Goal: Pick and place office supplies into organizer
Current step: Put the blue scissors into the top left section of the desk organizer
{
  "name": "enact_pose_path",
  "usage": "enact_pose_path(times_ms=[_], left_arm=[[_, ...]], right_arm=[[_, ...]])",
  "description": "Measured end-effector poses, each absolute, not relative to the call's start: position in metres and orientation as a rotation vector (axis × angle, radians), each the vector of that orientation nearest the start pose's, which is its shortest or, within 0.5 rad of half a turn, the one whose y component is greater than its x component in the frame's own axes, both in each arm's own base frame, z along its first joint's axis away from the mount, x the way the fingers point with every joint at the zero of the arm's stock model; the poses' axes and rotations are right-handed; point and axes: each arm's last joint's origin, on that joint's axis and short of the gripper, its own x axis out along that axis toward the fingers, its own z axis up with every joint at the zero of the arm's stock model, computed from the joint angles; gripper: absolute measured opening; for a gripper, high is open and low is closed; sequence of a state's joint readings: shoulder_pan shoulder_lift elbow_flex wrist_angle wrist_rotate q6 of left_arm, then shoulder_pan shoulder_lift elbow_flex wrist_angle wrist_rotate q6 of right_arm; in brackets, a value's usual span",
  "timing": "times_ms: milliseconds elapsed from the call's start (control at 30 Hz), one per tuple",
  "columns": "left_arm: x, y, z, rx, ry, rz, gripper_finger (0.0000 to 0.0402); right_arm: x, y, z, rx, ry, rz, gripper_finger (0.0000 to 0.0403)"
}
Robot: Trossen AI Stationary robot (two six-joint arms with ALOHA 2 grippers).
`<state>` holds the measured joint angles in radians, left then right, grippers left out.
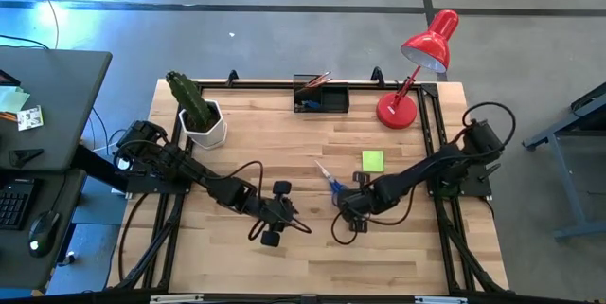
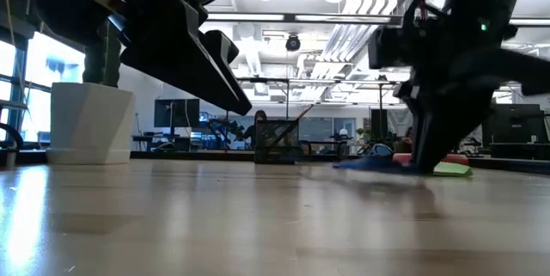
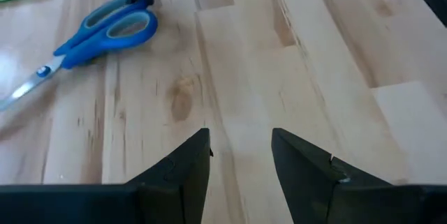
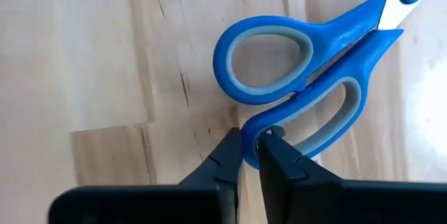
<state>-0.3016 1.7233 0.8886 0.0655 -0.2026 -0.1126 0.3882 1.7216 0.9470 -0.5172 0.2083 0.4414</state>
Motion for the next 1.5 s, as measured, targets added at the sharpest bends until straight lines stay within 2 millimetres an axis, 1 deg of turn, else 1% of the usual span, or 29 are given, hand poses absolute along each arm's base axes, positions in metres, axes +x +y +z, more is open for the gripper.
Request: enact_pose_path(times_ms=[100, 200, 333, 500, 633, 767, 867, 967, 1067, 1167, 1267, 1400, 1500], left_arm=[[0.325, -0.094, 0.156, 0.101, 0.746, -0.042, 0.0145], [0.324, -0.093, 0.161, 0.164, 0.722, -0.002, 0.0145], [0.324, -0.089, 0.168, 0.337, 0.683, 0.068, 0.0145], [0.327, -0.088, 0.17, 0.617, 0.665, 0.046, 0.0145], [0.33, -0.088, 0.173, 0.744, 0.63, 0.051, 0.0145], [0.332, -0.088, 0.176, 0.829, 0.601, 0.034, 0.0145], [0.333, -0.088, 0.177, 0.871, 0.599, 0.024, 0.0145], [0.333, -0.088, 0.177, 0.876, 0.601, 0.028, 0.0145], [0.333, -0.084, 0.176, 0.898, 0.621, 0.084, 0.0145], [0.335, -0.076, 0.169, 0.918, 0.665, 0.134, 0.0145], [0.343, -0.071, 0.166, 0.89, 0.671, 0.156, 0.0145], [0.354, -0.074, 0.162, 0.884, 0.689, 0.179, 0.0145], [0.358, -0.076, 0.164, 0.885, 0.698, 0.157, 0.0145]], right_arm=[[0.28, 0.108, 0.154, 0.026, 1.217, -0.107, 0.0022], [0.278, 0.108, 0.167, 0.068, 1.182, -0.066, 0.0023], [0.277, 0.106, 0.185, 0.182, 1.135, -0.004, 0.0018], [0.275, 0.102, 0.204, 0.266, 1.056, 0.027, 0.0023], [0.278, 0.105, 0.214, 0.312, 0.983, 0.09, 0.0028], [0.282, 0.107, 0.217, 0.336, 0.946, 0.131, 0.0026], [0.283, 0.107, 0.218, 0.34, 0.935, 0.138, 0.0024], [0.283, 0.107, 0.218, 0.342, 0.93, 0.141, 0.0027], [0.283, 0.107, 0.219, 0.345, 0.928, 0.145, 0.0029], [0.285, 0.108, 0.22, 0.35, 0.907, 0.152, 0.0028], [0.286, 0.108, 0.221, 0.354, 0.888, 0.16, 0.0026], [0.287, 0.108, 0.222, 0.364, 0.886, 0.173, 0.0028], [0.287, 0.108, 0.222, 0.364, 0.888, 0.174, 0.0029]])
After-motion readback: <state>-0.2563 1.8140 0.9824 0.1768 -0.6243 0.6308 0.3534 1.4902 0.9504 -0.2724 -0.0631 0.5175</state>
